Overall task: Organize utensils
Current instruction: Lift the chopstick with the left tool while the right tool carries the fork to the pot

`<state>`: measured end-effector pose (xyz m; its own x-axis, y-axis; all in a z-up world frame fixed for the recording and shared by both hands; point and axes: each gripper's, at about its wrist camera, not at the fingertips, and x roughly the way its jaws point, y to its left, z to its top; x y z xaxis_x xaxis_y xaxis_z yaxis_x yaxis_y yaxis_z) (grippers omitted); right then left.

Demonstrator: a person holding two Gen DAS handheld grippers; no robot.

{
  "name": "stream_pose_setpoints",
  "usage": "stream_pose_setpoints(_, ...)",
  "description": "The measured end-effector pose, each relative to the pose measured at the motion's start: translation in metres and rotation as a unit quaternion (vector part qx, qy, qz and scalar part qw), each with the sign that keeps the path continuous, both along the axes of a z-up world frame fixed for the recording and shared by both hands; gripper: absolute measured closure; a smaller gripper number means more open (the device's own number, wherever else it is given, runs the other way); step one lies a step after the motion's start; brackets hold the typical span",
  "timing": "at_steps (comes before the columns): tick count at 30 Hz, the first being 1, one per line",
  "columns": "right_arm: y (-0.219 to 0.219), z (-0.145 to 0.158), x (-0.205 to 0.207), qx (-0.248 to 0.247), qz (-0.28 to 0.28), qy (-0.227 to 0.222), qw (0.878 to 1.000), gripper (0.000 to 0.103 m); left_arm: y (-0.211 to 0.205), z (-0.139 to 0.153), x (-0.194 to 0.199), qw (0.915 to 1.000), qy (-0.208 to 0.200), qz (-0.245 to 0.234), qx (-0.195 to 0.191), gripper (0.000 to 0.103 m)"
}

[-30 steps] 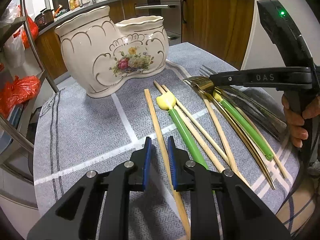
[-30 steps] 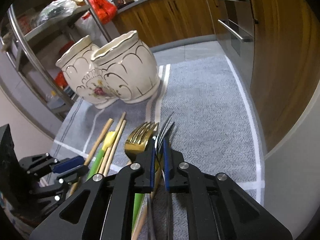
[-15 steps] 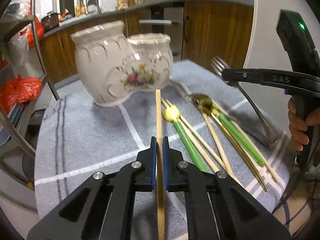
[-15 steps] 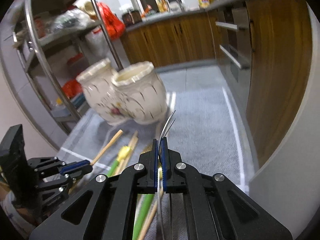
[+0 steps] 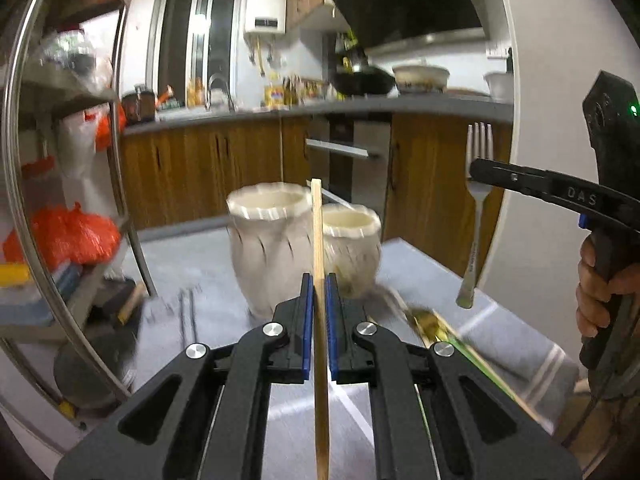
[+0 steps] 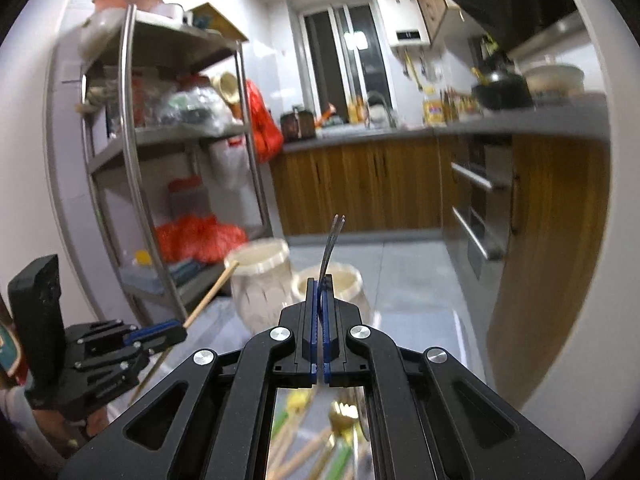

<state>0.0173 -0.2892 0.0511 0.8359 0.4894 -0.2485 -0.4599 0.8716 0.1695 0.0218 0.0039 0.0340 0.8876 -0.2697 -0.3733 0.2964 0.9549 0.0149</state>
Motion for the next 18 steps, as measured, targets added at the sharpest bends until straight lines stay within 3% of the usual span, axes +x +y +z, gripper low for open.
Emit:
stream_pose_setpoints(11,0.009,0.045,0.053,0.085,0.038,-0.049,0.994,0.100,0.020,0.060,0.065,0.9974,-0.049,0.009,-0.053,0.097)
stream_pose_setpoints(18,0.006,0.032,0.085,0.134,0.054,-0.037,0.989,0.100,0.013,0.076,0.121,0.9945,-0.076,0.021,-0.069,0.097)
